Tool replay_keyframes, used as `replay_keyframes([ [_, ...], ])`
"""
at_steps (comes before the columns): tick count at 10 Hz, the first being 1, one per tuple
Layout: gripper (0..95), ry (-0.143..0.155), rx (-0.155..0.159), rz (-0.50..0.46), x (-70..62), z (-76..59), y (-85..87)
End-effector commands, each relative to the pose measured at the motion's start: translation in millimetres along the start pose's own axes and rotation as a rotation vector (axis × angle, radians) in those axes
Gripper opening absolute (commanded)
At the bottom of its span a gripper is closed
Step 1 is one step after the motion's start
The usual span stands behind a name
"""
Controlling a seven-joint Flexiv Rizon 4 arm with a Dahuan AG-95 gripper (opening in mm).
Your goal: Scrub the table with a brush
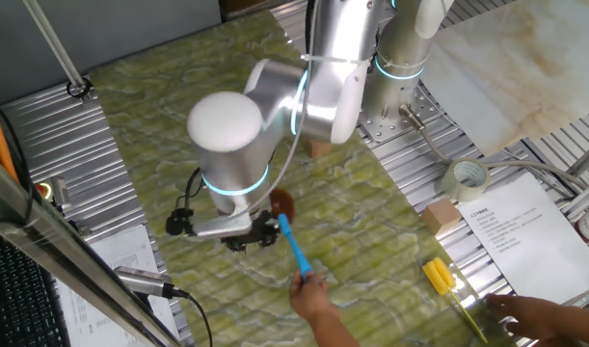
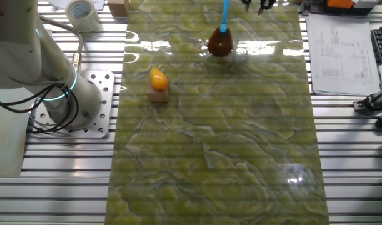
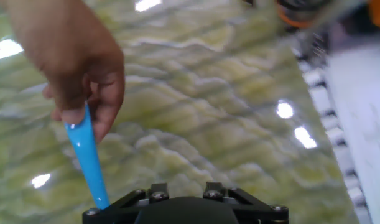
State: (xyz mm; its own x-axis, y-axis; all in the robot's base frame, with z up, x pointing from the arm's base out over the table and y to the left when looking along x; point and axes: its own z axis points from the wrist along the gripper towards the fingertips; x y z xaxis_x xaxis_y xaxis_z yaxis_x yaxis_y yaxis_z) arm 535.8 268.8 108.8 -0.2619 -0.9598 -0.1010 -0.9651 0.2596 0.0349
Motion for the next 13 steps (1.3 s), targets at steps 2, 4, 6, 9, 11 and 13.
replay_keyframes([
  [2, 38.0, -0.053, -0.037, -0.079, -13.5, 5.0, 29.0],
  [4, 38.0, -0.042, -0.034, -0.061, -13.5, 5.0, 29.0],
  [6, 19.0, -0.041, -0.034, -0.073, -13.5, 5.0, 29.0],
  [9, 19.0, -0.041, -0.039, -0.164, -13.5, 5.0, 29.0],
  [11, 38.0, -0.072, -0.048, -0.247, -10.3, 8.8, 35.0],
  [13, 38.0, -0.108, -0.06, -0.261, -7.1, 11.3, 42.6],
])
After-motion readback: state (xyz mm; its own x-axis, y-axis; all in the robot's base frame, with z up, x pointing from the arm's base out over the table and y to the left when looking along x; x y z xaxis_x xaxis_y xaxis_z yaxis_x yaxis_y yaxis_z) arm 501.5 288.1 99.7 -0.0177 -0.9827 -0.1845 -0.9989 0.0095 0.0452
